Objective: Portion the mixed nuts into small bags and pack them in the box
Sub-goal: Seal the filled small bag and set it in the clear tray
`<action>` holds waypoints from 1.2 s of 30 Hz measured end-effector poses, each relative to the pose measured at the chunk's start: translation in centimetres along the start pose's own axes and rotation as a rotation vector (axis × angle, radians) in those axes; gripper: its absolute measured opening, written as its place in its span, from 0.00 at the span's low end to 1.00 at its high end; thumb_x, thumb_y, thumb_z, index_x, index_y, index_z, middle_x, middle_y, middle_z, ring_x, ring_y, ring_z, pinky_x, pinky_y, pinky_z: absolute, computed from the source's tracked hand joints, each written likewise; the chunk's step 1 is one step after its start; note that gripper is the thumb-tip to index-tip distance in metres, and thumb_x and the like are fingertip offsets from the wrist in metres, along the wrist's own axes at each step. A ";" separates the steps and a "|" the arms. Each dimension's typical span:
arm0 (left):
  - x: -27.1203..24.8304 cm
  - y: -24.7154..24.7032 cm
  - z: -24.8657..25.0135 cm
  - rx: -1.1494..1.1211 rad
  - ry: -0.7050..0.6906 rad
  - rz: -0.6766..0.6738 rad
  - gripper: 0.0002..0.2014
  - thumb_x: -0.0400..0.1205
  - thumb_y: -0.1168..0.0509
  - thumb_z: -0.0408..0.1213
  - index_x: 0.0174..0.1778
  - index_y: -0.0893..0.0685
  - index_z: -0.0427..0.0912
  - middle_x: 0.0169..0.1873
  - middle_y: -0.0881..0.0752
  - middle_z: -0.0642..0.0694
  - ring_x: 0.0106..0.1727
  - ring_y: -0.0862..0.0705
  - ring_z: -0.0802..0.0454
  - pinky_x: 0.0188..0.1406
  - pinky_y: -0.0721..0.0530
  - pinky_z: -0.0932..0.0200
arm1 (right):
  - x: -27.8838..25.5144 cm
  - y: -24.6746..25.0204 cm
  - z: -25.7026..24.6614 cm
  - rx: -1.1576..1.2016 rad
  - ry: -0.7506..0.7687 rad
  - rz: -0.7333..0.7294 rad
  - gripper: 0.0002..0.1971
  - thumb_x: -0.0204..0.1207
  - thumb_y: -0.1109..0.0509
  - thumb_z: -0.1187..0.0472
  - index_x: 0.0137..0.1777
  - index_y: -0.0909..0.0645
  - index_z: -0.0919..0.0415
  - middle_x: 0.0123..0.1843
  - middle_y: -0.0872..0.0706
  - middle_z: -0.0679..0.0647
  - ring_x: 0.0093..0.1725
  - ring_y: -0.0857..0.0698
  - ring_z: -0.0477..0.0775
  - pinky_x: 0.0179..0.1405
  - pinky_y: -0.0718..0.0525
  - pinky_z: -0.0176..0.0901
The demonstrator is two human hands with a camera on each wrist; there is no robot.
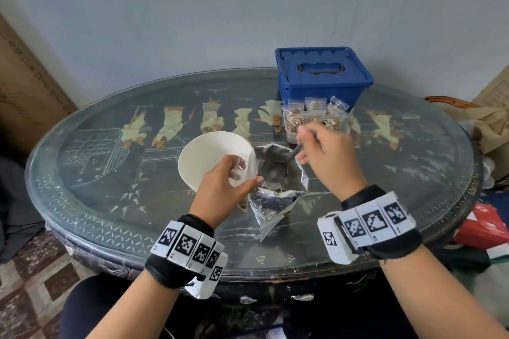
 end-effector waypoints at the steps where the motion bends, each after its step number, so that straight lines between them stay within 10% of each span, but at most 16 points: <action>1: -0.1 -0.1 0.0 -0.006 -0.001 -0.001 0.18 0.71 0.26 0.47 0.49 0.23 0.44 0.44 0.17 0.54 0.43 0.21 0.55 0.38 0.27 0.69 | -0.4 -0.7 0.2 -0.020 0.015 -0.044 0.13 0.83 0.40 0.61 0.43 0.18 0.65 0.29 0.15 0.56 0.29 0.16 0.38 0.31 0.16 0.46; 5: -0.3 -0.2 -0.1 -0.018 -0.005 -0.005 0.17 0.71 0.26 0.46 0.49 0.24 0.44 0.41 0.19 0.62 0.42 0.20 0.58 0.37 0.26 0.76 | -1.8 -2.8 0.8 -0.017 0.089 -0.127 0.10 0.80 0.37 0.64 0.45 0.16 0.69 0.36 0.13 0.62 0.35 0.13 0.59 0.35 0.15 0.58; 15: -0.2 -0.3 -0.4 -0.015 -0.006 -0.016 0.19 0.72 0.27 0.47 0.52 0.21 0.41 0.46 0.15 0.50 0.46 0.19 0.53 0.39 0.23 0.65 | -1.8 -3.9 1.3 0.006 -0.039 -0.262 0.11 0.81 0.36 0.61 0.45 0.14 0.67 0.39 0.11 0.57 0.39 0.11 0.55 0.41 0.13 0.56; 21: -0.2 -0.3 -0.4 -0.011 -0.003 -0.026 0.18 0.73 0.27 0.46 0.53 0.22 0.42 0.45 0.17 0.55 0.46 0.20 0.55 0.37 0.28 0.76 | -1.2 -3.8 1.2 0.044 -0.196 -0.297 0.14 0.82 0.38 0.58 0.39 0.17 0.63 0.29 0.14 0.55 0.27 0.14 0.40 0.34 0.12 0.47; 30: -0.2 -0.3 -0.2 0.009 -0.035 -0.043 0.18 0.73 0.26 0.44 0.53 0.20 0.41 0.46 0.17 0.56 0.43 0.24 0.65 0.39 0.30 0.81 | -0.5 -3.7 1.4 0.068 -0.329 -0.240 0.18 0.84 0.43 0.56 0.37 0.20 0.64 0.26 0.14 0.59 0.22 0.15 0.49 0.26 0.17 0.33; 36: -0.3 -0.1 -0.2 0.023 -0.035 -0.045 0.19 0.72 0.26 0.45 0.54 0.21 0.41 0.47 0.18 0.55 0.44 0.24 0.60 0.39 0.30 0.81 | 0.4 -2.3 1.7 0.167 -0.395 -0.103 0.20 0.85 0.44 0.57 0.36 0.21 0.66 0.26 0.16 0.63 0.21 0.16 0.54 0.27 0.17 0.45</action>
Point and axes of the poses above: each hand's wrist, its own x-axis towards the middle knuckle, its own y-axis out of the back of the hand, z = x × y, the point moved 2 cm from there along x, towards the middle knuckle
